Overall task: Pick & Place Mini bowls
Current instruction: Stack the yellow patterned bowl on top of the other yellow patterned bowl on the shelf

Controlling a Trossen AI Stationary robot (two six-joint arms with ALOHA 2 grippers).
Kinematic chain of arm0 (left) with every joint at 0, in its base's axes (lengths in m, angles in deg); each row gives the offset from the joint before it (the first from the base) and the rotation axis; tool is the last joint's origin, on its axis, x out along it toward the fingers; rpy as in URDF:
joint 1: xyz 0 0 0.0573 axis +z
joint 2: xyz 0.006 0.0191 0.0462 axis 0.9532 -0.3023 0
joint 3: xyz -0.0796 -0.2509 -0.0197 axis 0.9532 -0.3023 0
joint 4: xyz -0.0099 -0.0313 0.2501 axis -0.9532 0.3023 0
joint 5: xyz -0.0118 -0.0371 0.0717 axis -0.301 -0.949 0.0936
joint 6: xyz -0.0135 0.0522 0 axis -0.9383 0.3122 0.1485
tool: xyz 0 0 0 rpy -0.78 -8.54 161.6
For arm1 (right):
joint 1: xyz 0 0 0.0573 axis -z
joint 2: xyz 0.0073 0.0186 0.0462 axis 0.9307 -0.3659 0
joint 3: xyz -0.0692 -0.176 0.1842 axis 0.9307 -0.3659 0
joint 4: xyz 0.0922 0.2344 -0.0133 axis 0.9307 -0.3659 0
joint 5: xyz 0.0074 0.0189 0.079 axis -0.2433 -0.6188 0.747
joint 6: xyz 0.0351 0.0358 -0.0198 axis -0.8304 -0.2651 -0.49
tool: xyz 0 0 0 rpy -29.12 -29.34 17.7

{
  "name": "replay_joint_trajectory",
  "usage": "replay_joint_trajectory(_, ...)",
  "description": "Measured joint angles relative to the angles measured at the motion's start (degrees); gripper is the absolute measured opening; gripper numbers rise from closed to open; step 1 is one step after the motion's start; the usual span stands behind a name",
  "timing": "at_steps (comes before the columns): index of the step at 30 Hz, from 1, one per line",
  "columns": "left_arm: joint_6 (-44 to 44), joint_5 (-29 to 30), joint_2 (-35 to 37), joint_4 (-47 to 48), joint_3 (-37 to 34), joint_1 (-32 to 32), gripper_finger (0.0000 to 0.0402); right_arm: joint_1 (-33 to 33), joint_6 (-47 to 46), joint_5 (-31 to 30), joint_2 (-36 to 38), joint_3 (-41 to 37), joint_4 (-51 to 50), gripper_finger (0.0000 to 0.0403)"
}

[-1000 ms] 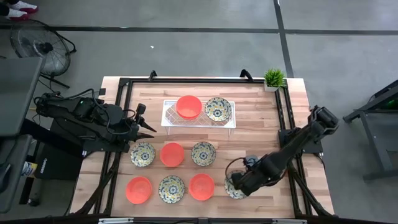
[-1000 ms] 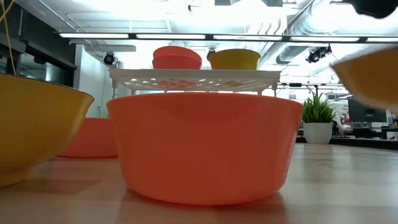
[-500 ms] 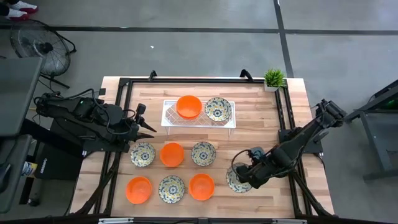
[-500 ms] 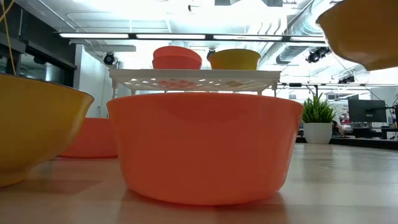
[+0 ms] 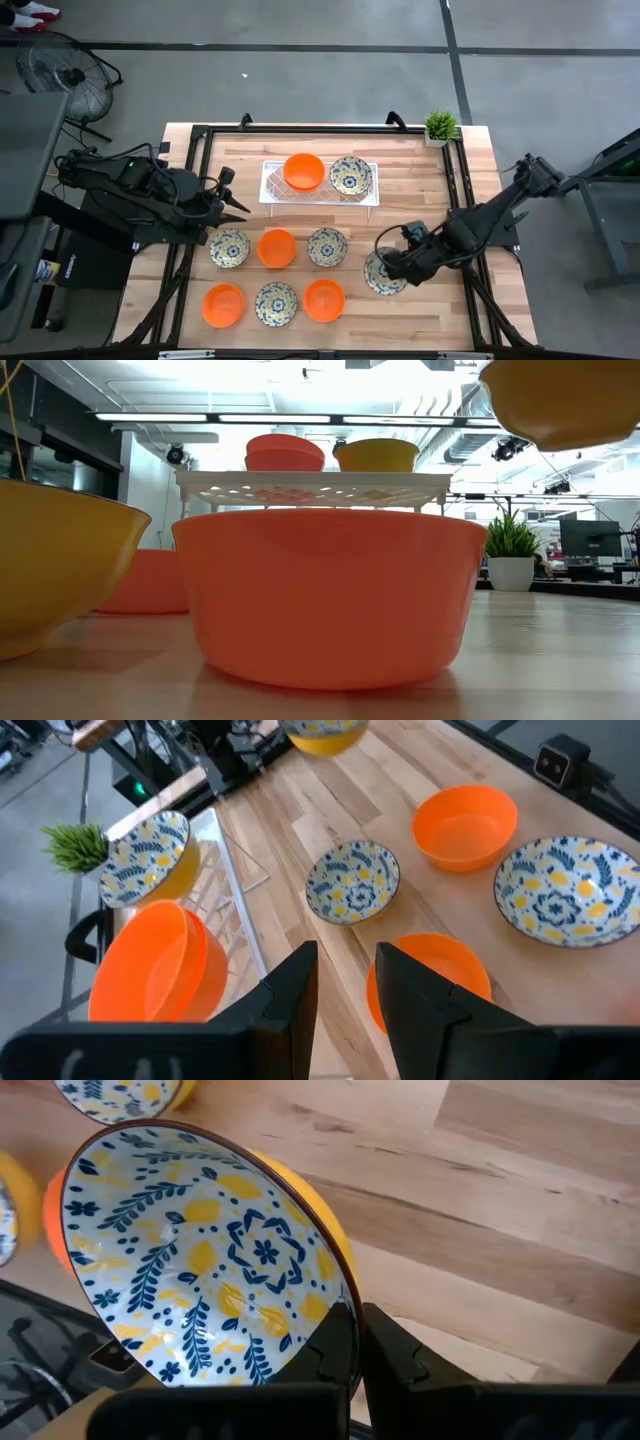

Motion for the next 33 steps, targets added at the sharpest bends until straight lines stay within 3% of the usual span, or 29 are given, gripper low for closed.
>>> replay_joint_trajectory(9, 0.9, 0.1, 2.4, 0.8, -0.1, 0.0, 0.0099, 5.0, 6.9, 0.0, 3.9, 0.1, -0.2, 0.0000)
replay_joint_trajectory(18, 1.3, 1.7, 6.1, 0.9, -0.1, 0.0, 0.0099, 15.8, 18.5, 0.6, 7.6, 0.6, 0.6, 0.0000)
replay_joint_trajectory(27, 1.3, 3.0, 7.7, 2.6, -0.1, 0.0, 0.0099, 29.4, 32.9, 1.0, 7.6, 11.0, -4.4, 0.0000)
replay_joint_trajectory(33, 1.3, 2.9, 7.9, 2.7, -0.1, 0.0, 0.0099, 39.3, 40.8, 7.3, 5.5, 17.5, -6.2, 0.0000)
